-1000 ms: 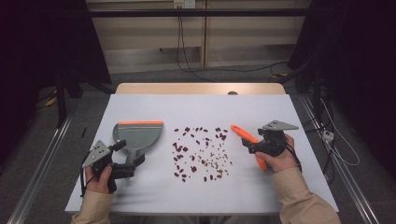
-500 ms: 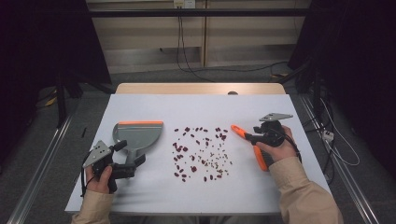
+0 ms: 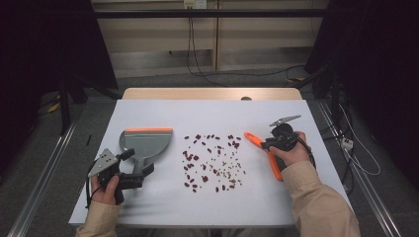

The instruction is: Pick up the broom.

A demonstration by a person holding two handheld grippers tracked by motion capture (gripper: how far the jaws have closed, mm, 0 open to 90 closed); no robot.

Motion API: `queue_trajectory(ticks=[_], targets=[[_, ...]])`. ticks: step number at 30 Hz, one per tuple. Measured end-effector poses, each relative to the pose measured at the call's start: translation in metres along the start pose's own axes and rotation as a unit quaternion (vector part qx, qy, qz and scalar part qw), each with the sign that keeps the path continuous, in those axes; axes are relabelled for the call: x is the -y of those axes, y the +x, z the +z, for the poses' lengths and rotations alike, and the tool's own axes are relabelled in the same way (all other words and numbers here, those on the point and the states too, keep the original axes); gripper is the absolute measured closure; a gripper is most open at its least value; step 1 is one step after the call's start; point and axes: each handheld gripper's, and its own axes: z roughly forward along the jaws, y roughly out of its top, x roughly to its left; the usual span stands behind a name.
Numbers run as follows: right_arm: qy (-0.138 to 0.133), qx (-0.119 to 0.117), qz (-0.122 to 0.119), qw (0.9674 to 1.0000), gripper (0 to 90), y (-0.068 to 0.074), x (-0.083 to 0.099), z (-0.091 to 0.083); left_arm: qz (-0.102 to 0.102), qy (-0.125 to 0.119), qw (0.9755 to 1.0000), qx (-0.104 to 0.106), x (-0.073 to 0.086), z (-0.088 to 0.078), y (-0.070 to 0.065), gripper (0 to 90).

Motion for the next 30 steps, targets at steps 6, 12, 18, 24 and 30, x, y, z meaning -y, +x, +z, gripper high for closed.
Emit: queue_trajectory(ticks=[6, 12, 18, 24, 30], targets=[[0.012, -0.014, -0.002, 0.9998, 75.8, -0.004, -0.004, 0.005, 0.001, 0.003, 1.0, 0.001, 0.001, 0.001, 0.0, 3.0], [0.059, -0.016, -0.022, 0.9979, 62.9, -0.001, -0.008, 0.017, 0.001, 0.004, 1.0, 0.0, 0.001, 0.001, 0.0, 3.0], [0.062, -0.023, -0.016, 0.9977, 68.4, -0.006, -0.007, 0.02, 0.003, 0.005, 1.0, 0.0, 0.001, 0.001, -0.001, 3.0], [0.062, -0.022, -0.012, 0.9978, 69.1, -0.005, -0.007, 0.02, 0.002, 0.005, 1.0, -0.002, 0.001, 0.001, 0.0, 3.1], [0.044, -0.02, -0.002, 0.9988, 71.2, -0.003, -0.008, 0.014, 0.005, 0.004, 1.0, -0.004, 0.0, 0.001, 0.0, 3.0]])
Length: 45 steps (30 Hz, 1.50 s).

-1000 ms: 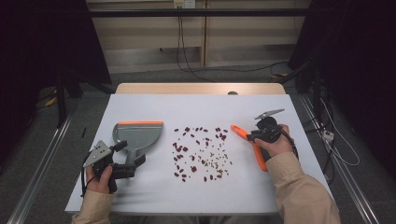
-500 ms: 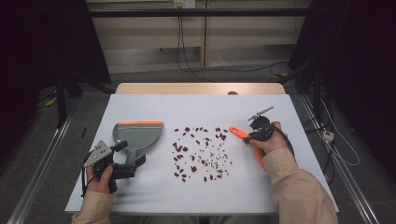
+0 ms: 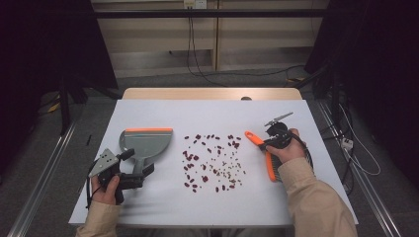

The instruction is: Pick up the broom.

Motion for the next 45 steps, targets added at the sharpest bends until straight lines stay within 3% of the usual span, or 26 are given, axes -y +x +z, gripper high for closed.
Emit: queue_trajectory(ticks=[2, 3, 4, 14, 21, 25, 29, 32, 34, 38, 45], targets=[[-0.038, -0.029, 0.031, 0.9984, 74.5, -0.004, 0.0, -0.01, 0.0, 0.0, 1.0, 0.0, 0.0, 0.0, 0.0, 3.1], [-0.04, -0.003, 0.014, 0.9991, 74.1, -0.003, -0.001, -0.013, -0.002, 0.0, 1.0, 0.0, 0.0, 0.001, 0.0, 3.0], [-0.031, 0.007, -0.001, 0.9995, 74.0, -0.002, -0.002, -0.013, 0.0, 0.002, 1.0, 0.001, 0.0, 0.001, -0.001, 3.0], [-0.027, 0.0, 0.008, 0.9996, 71.6, -0.01, 0.002, -0.008, 0.001, 0.005, 1.0, 0.002, 0.001, 0.002, -0.001, 3.0], [0.013, 0.02, -0.007, 0.9997, 67.9, -0.009, 0.004, -0.003, 0.002, 0.005, 1.0, 0.002, 0.0, 0.002, -0.001, 3.0], [0.016, 0.03, -0.009, 0.9994, 67.8, -0.011, 0.004, -0.008, 0.0, 0.006, 1.0, 0.003, 0.001, 0.002, -0.001, 3.0], [0.049, 0.032, -0.024, 0.998, 61.8, -0.008, 0.004, -0.003, 0.002, 0.008, 1.0, 0.004, 0.001, 0.003, -0.001, 3.1], [0.062, 0.025, -0.019, 0.9976, 63.2, -0.01, 0.001, -0.001, 0.003, 0.009, 0.9999, 0.005, 0.001, 0.003, -0.001, 3.0], [0.063, 0.018, 0.0, 0.9978, 66.3, -0.013, 0.0, 0.0, 0.004, 0.009, 0.9999, 0.006, 0.001, 0.004, -0.001, 3.0], [0.06, 0.022, 0.013, 0.9979, 71.1, -0.014, -0.001, 0.001, 0.005, 0.011, 0.9999, 0.007, 0.001, 0.004, -0.002, 3.0], [0.06, 0.048, -0.017, 0.9969, 71.4, -0.006, -0.002, 0.001, 0.004, 0.008, 0.9999, 0.005, 0.001, 0.003, -0.001, 3.0]])
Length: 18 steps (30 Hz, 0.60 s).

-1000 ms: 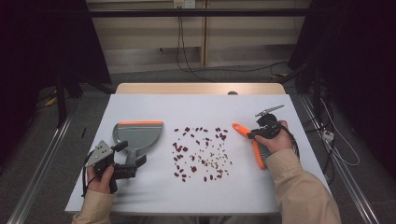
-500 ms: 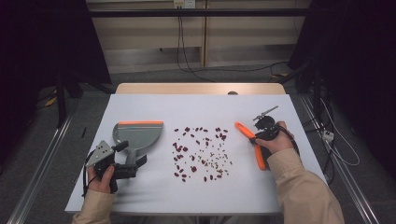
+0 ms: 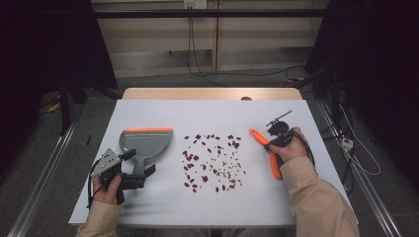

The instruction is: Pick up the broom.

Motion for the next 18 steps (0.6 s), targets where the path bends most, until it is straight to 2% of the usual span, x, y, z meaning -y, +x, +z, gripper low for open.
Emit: queue_trajectory(ticks=[2, 5, 10, 12, 14, 15, 17, 18], targets=[[0.0, 0.007, -0.006, 1.0, 71.4, 0.003, -0.001, -0.001, 0.0, 0.001, 1.0, 0.0, 0.0, 0.0, 0.0, 3.0], [-0.007, 0.007, -0.002, 0.9999, 71.4, 0.002, 0.001, -0.002, 0.0, 0.001, 1.0, -0.001, 0.0, 0.0, 0.0, 3.0], [-0.049, 0.005, 0.011, 0.9987, 71.4, -0.003, 0.007, -0.013, 0.0, 0.0, 1.0, -0.003, 0.0, -0.001, 0.0, 3.0], [-0.077, 0.004, 0.014, 0.9969, 71.5, -0.003, 0.01, -0.021, 0.001, -0.001, 1.0, -0.003, 0.0, -0.001, 0.0, 3.0], [-0.112, 0.008, 0.019, 0.9935, 71.5, -0.003, 0.014, -0.03, 0.002, -0.002, 1.0, -0.006, -0.001, 0.0, -0.002, 3.1], [-0.126, 0.0, 0.02, 0.9918, 71.5, -0.003, 0.017, -0.034, 0.007, -0.002, 0.9999, -0.008, -0.002, 0.0, -0.002, 3.0], [-0.166, -0.008, 0.029, 0.9857, 71.5, -0.001, 0.024, -0.043, 0.003, -0.006, 1.0, -0.006, -0.004, 0.001, -0.005, 3.0], [-0.186, -0.007, 0.025, 0.9822, 71.5, 0.001, 0.027, -0.048, 0.002, -0.008, 1.0, -0.005, -0.006, 0.001, -0.007, 3.0]])
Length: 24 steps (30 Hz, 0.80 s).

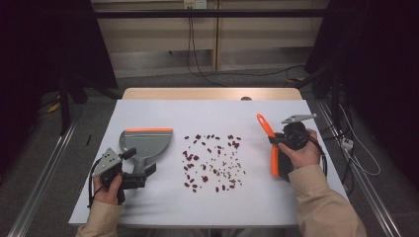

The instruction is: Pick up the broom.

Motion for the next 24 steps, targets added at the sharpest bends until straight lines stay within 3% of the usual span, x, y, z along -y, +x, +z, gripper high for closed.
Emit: queue_trajectory(ticks=[3, 8, 13, 16, 22, 24], targets=[[-0.061, -0.001, 0.005, 0.9981, 71.5, 0.004, 0.007, -0.016, 0.008, -0.004, 1.0, 0.005, -0.006, 0.003, -0.007, 3.0], [-0.127, -0.003, 0.008, 0.9919, 71.5, 0.01, 0.021, -0.037, 0.026, -0.01, 0.9993, 0.026, -0.016, 0.009, -0.025, 3.0], [-0.167, 0.0, 0.004, 0.9859, 71.6, 0.015, 0.031, -0.053, 0.028, -0.014, 0.9986, 0.041, -0.022, 0.018, -0.038, 3.0], [-0.185, -0.007, 0.014, 0.9826, 71.6, 0.015, 0.033, -0.059, 0.025, -0.014, 0.9983, 0.051, -0.025, 0.023, -0.046, 3.0], [-0.212, -0.012, 0.017, 0.977, 71.7, 0.014, 0.03, -0.072, 0.034, -0.01, 0.9964, 0.077, -0.032, 0.036, -0.061, 2.9], [-0.227, -0.015, 0.018, 0.9735, 71.6, 0.015, 0.028, -0.075, 0.037, -0.006, 0.9956, 0.085, -0.034, 0.042, -0.067, 3.0]])
